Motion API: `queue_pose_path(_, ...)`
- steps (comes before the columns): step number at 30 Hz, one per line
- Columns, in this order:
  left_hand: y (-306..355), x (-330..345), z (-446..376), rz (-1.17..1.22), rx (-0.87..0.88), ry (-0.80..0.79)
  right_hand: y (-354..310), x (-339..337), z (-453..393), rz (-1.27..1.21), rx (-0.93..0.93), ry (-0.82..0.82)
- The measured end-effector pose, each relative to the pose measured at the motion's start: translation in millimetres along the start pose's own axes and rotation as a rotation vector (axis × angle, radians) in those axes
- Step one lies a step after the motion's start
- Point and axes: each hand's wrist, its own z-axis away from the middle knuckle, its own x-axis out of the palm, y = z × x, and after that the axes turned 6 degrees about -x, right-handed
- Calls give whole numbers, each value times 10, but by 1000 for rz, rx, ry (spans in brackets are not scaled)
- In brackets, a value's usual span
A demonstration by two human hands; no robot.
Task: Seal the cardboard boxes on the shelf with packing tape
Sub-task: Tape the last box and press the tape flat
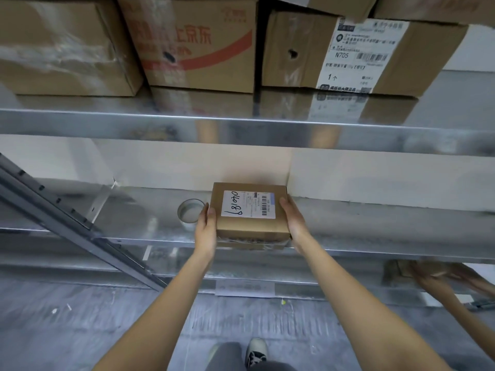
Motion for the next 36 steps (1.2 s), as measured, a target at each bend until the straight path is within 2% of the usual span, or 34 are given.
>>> queue_pose_path(2, -111, -55, 1, 91, -73, 13, -35, -45, 152, -48, -48, 176)
queue_pose_path(3, -173, -89, 18, 144, -113, 6, 21, -77, 202, -80, -32, 212)
queue_pose_path(7, -199, -191, 83, 214, -155, -39, 95, -130, 362, -104, 73, 90)
queue_pose_path(12, 46, -206, 16, 155, -150, 58, -303, -46, 381, 67, -68, 16)
queue_pose_path(15, 82, -189, 44, 71, -67, 68, -372, -44, 353, 104, -59, 42)
queue_pose_path(19, 131, -150, 74, -23, 78, -2, -167, -43, 260, 130, 62, 46)
queue_pose_path(24, 167, -139, -2, 14, 44, -44, -81, -43, 194, 110, 131, 69)
queue_pose_path(29, 131, -137, -18, 218, -104, -97, -39, -77, 291, -85, 116, -21)
queue_pose_path(32, 185, -232, -30, 281, -66, -85, -56, -119, 319, -16, 34, 14)
queue_pose_path(36, 175, -289, -68, 218, -10, -85, -113, -174, 301, 124, -53, 37)
